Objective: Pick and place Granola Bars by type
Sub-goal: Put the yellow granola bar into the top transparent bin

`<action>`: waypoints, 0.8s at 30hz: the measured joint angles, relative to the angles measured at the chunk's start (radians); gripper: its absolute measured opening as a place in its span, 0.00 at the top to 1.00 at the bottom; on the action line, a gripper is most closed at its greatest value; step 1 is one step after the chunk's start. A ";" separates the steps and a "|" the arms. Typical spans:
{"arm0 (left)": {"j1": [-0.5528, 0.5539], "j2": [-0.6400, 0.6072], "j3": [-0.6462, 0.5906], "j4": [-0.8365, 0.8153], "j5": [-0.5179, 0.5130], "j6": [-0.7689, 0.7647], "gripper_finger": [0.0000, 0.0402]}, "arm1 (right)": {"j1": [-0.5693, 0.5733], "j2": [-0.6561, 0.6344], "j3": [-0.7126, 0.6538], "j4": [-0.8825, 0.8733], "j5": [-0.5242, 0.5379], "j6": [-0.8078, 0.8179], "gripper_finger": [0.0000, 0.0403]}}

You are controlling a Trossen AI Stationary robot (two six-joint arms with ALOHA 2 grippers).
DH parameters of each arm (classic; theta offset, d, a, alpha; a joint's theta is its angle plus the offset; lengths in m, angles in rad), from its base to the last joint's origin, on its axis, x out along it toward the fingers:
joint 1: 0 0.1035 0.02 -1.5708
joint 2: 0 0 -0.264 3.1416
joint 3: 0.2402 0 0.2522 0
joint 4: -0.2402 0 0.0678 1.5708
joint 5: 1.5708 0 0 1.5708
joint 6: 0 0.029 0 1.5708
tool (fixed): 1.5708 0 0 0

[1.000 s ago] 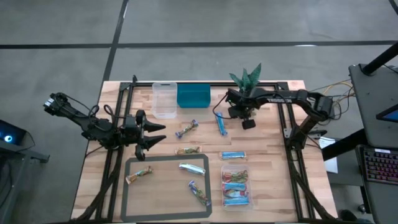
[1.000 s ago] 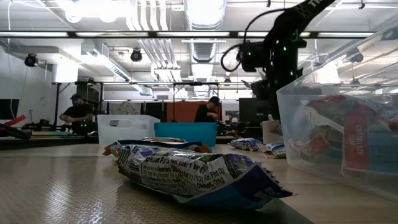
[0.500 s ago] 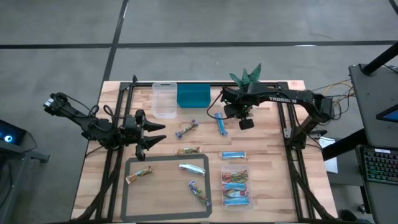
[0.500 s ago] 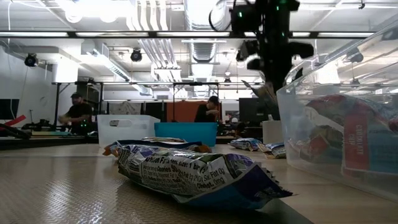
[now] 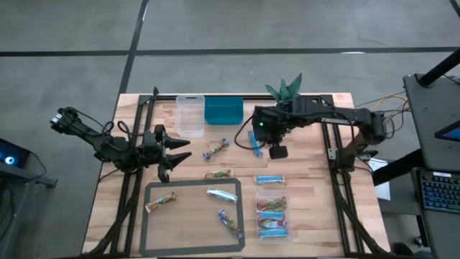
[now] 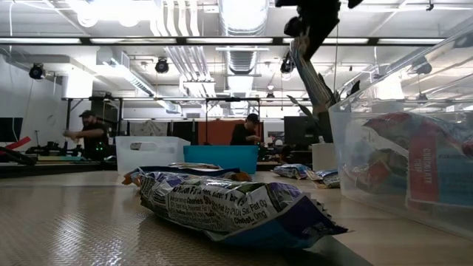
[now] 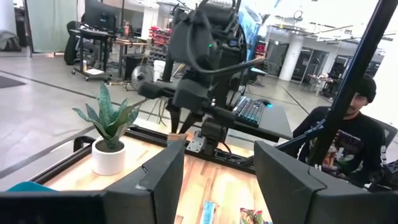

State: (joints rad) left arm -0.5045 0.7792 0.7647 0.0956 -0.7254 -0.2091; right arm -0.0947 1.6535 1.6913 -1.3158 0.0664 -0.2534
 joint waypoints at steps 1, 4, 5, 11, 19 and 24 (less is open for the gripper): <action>0.000 0.000 0.000 0.000 0.000 0.001 0.56 | 0.007 0.000 0.004 -0.005 0.000 0.011 0.98; 0.000 -0.003 0.000 0.000 0.000 0.001 0.56 | 0.019 0.000 0.002 -0.006 0.001 0.029 0.98; 0.000 -0.004 0.000 0.000 0.000 0.001 0.56 | 0.021 0.000 -0.001 -0.008 0.000 0.031 0.98; 0.001 -0.008 0.000 0.000 -0.001 0.003 0.56 | 0.023 0.000 -0.011 -0.002 0.012 0.029 0.98; 0.001 -0.005 0.000 0.000 -0.002 0.023 0.56 | 0.042 0.000 0.016 0.026 0.013 0.044 0.98; 0.002 -0.005 0.000 0.000 -0.024 0.028 0.56 | 0.069 0.000 0.076 0.049 0.012 0.066 0.98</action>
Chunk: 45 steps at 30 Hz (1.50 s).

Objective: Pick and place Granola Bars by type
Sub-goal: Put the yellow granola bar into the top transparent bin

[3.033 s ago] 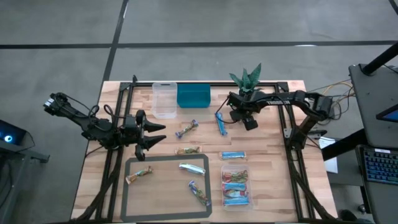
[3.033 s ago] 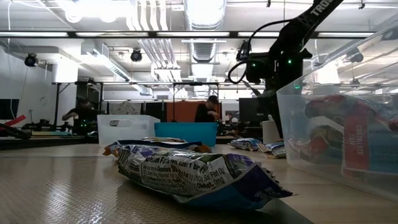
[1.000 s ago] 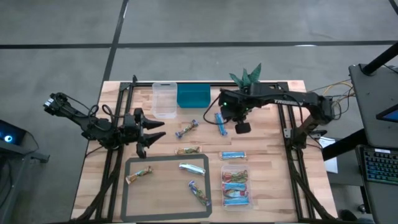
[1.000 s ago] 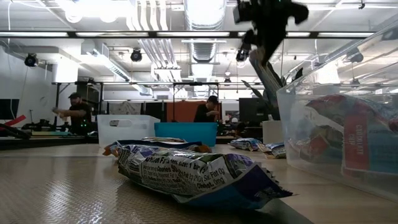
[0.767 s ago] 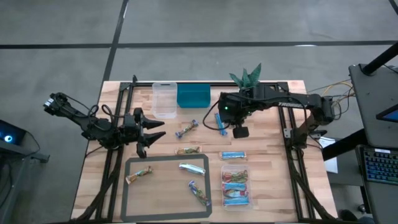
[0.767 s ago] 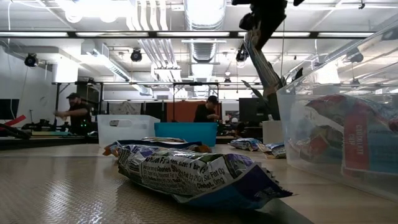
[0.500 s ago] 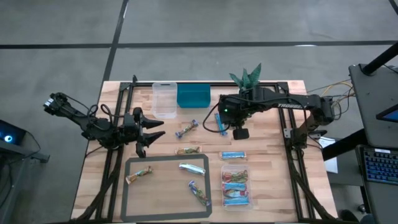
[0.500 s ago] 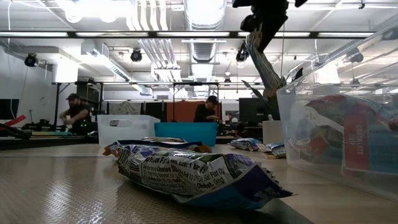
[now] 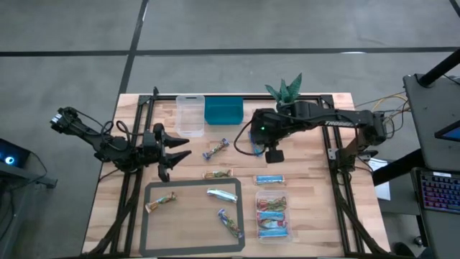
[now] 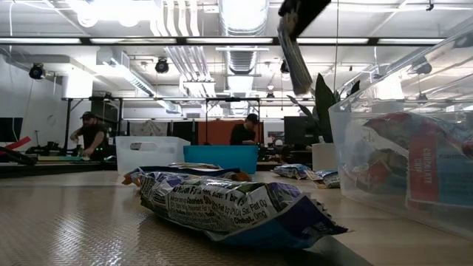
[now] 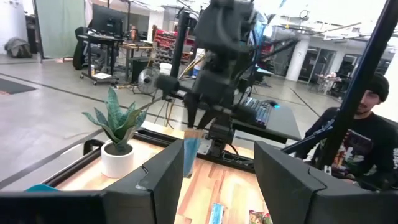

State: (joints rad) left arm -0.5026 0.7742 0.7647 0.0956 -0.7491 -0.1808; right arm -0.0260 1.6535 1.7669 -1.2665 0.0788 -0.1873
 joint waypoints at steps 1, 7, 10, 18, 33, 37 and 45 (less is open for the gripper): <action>0.000 0.000 0.000 0.000 -0.003 0.003 0.56 | 0.005 0.000 0.016 0.001 0.000 0.003 0.98; 0.009 0.019 0.000 0.000 -0.004 0.028 0.56 | 0.043 0.000 0.128 0.005 0.003 0.025 0.98; 0.021 0.050 0.000 0.000 -0.004 0.041 0.56 | 0.059 0.000 0.189 0.016 0.007 0.039 0.98; 0.094 0.137 0.025 0.030 0.017 0.084 0.56 | 0.107 0.000 0.279 0.034 0.030 0.061 0.98; 0.194 0.318 0.145 0.074 0.239 0.144 0.56 | 0.181 0.000 0.290 0.191 0.054 0.053 0.98; 0.203 0.362 0.172 0.105 0.282 0.153 0.56 | 0.192 0.000 0.290 0.212 0.054 0.049 0.98; 0.220 0.434 0.203 0.162 0.344 0.157 0.56 | 0.223 0.001 0.290 0.238 0.054 0.049 0.98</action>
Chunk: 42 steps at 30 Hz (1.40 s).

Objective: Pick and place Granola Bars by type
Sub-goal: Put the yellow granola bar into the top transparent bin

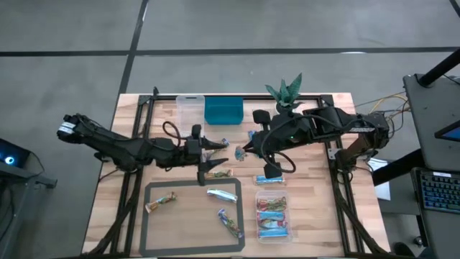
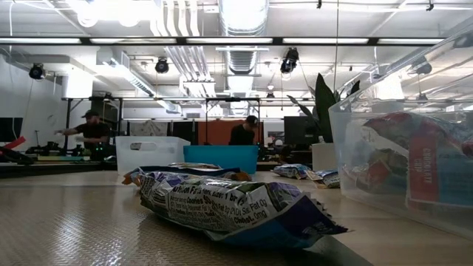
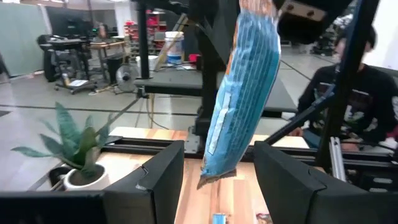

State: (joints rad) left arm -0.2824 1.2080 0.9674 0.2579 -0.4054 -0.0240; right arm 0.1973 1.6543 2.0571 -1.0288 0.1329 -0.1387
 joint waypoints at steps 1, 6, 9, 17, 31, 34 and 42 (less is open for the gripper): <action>0.001 0.012 0.006 0.007 0.009 0.005 0.56 | 0.003 0.000 0.000 0.001 0.000 -0.001 0.98; 0.013 0.070 0.042 0.022 0.057 0.029 0.56 | 0.015 0.000 0.000 -0.002 0.001 -0.003 0.98; 0.013 0.096 0.064 0.022 0.066 0.049 0.56 | 0.015 0.000 0.000 -0.004 0.002 -0.006 0.98; 0.028 0.142 0.103 0.022 0.072 0.058 0.56 | 0.017 0.000 0.000 -0.005 0.005 -0.018 0.98; 0.045 0.176 0.151 0.014 0.072 0.056 0.57 | 0.017 0.000 0.000 0.018 0.020 -0.030 0.98; 0.049 0.177 0.172 0.018 0.073 0.056 0.62 | 0.017 0.000 0.000 0.016 0.027 -0.030 0.98; 0.054 0.176 0.186 0.009 0.107 0.054 0.94 | 0.017 0.000 0.000 0.017 0.027 -0.040 0.98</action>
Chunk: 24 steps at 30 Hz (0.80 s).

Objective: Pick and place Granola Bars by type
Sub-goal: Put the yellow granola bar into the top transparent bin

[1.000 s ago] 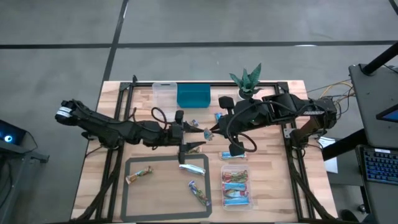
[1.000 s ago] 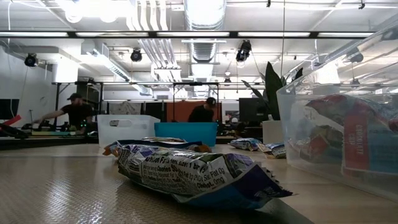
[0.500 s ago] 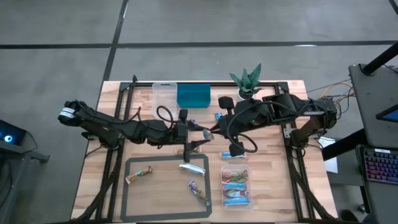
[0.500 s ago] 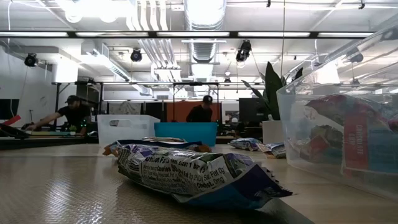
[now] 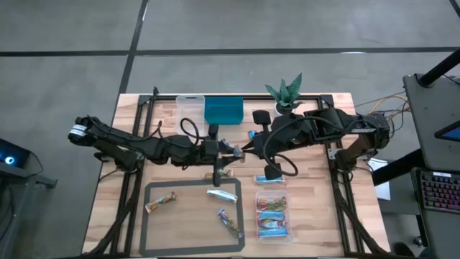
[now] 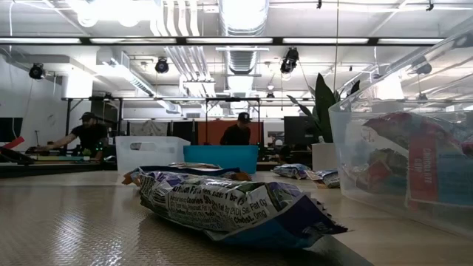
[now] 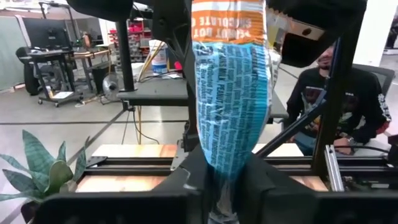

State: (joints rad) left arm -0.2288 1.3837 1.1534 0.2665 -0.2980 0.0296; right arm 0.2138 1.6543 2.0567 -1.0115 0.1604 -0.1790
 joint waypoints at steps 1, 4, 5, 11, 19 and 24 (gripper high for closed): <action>0.000 -0.001 0.000 -0.006 0.001 0.000 0.95 | 0.000 0.000 0.000 0.000 -0.001 0.003 0.98; 0.000 -0.001 0.000 -0.015 0.001 -0.003 0.96 | 0.000 0.000 -0.001 -0.002 -0.001 0.007 0.98; 0.000 -0.001 0.000 -0.014 0.001 -0.003 0.96 | 0.000 0.000 -0.001 -0.001 -0.001 0.007 0.98; 0.000 -0.002 0.001 -0.013 -0.001 -0.004 0.96 | 0.000 -0.001 -0.001 0.002 0.032 -0.008 0.94; 0.000 -0.005 0.002 -0.014 -0.010 -0.006 0.97 | 0.000 -0.046 0.000 -0.005 0.053 0.009 0.73; 0.002 -0.010 0.002 -0.014 -0.029 -0.005 0.97 | 0.000 -0.077 0.000 -0.010 0.075 -0.001 0.64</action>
State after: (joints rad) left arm -0.2272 1.3741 1.1553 0.2527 -0.3271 0.0248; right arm 0.2138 1.5774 2.0567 -1.0213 0.2353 -0.1804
